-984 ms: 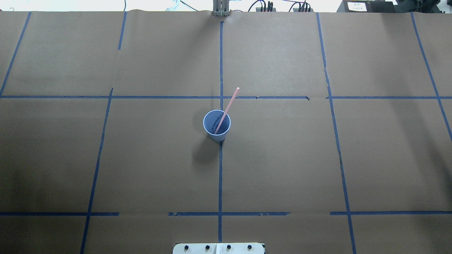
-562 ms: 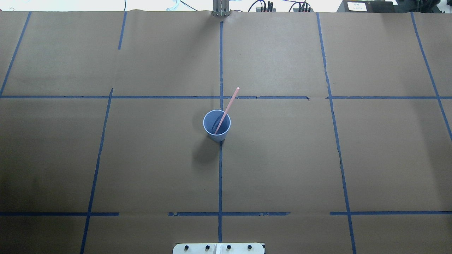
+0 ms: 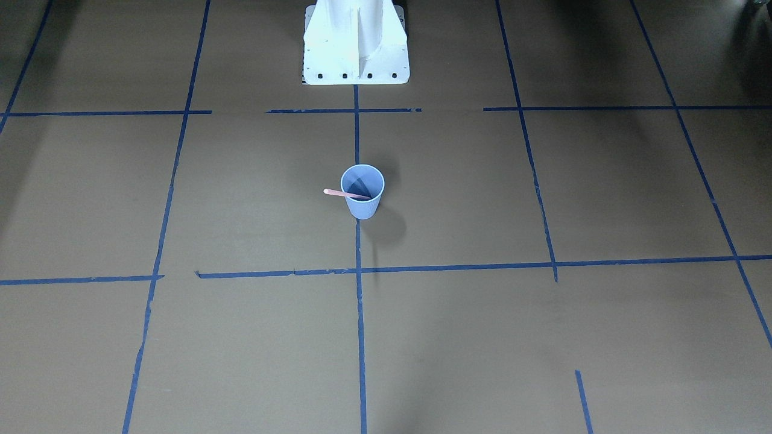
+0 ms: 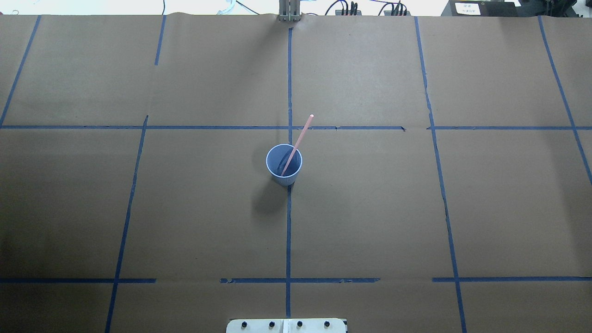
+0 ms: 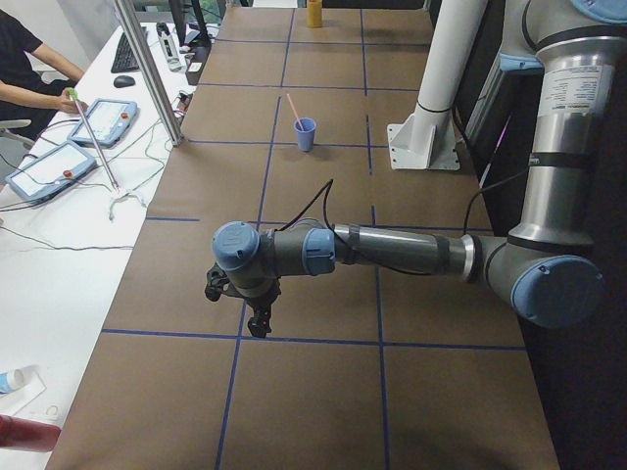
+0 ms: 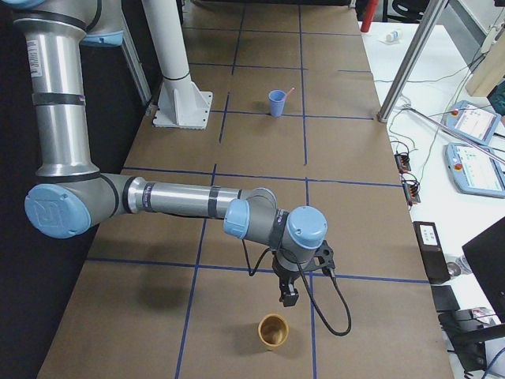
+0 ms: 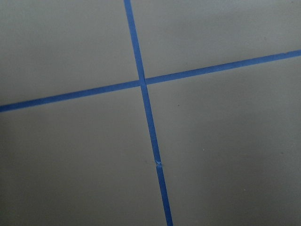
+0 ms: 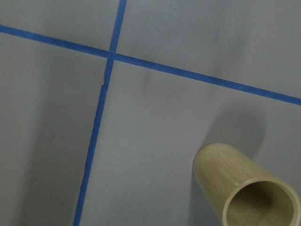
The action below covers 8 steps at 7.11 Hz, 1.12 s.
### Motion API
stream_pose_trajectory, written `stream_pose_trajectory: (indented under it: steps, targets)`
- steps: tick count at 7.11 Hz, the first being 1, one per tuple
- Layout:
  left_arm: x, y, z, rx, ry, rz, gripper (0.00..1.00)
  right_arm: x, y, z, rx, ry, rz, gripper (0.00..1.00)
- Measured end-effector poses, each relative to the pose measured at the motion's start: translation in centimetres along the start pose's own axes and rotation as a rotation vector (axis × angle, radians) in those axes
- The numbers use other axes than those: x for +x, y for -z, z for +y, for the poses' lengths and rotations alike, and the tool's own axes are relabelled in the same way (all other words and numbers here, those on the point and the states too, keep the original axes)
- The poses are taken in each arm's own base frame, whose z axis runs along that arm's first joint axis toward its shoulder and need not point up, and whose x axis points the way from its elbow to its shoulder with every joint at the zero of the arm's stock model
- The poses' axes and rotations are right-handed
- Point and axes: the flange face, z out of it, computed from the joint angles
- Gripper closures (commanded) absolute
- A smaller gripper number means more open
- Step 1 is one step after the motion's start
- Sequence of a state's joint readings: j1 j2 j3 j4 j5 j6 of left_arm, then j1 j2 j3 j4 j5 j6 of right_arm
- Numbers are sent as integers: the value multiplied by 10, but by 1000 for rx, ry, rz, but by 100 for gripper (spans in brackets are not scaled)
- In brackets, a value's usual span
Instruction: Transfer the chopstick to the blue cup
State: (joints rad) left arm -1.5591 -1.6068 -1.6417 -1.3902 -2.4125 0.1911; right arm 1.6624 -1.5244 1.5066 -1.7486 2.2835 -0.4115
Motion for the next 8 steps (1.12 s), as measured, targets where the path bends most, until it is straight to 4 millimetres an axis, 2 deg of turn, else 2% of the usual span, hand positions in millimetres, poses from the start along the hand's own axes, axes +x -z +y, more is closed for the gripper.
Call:
stream_pose_trajectory:
  steps: [1, 3, 5, 8]
  targets:
    - [7, 5, 11, 12, -9, -4, 0, -3, -1, 0, 13, -16, -36, 0]
    - [6, -1, 37, 4, -3, -13, 0, -4, -3, 1, 20, -46, -60, 0]
    - [3, -4, 42, -2, 25, -24, 0, -4, -6, 6, 20, -90, -63, 0]
    - [12, 3, 35, 35, 140, -11, 0, -6, -3, 2, 74, -193, -45, 0]
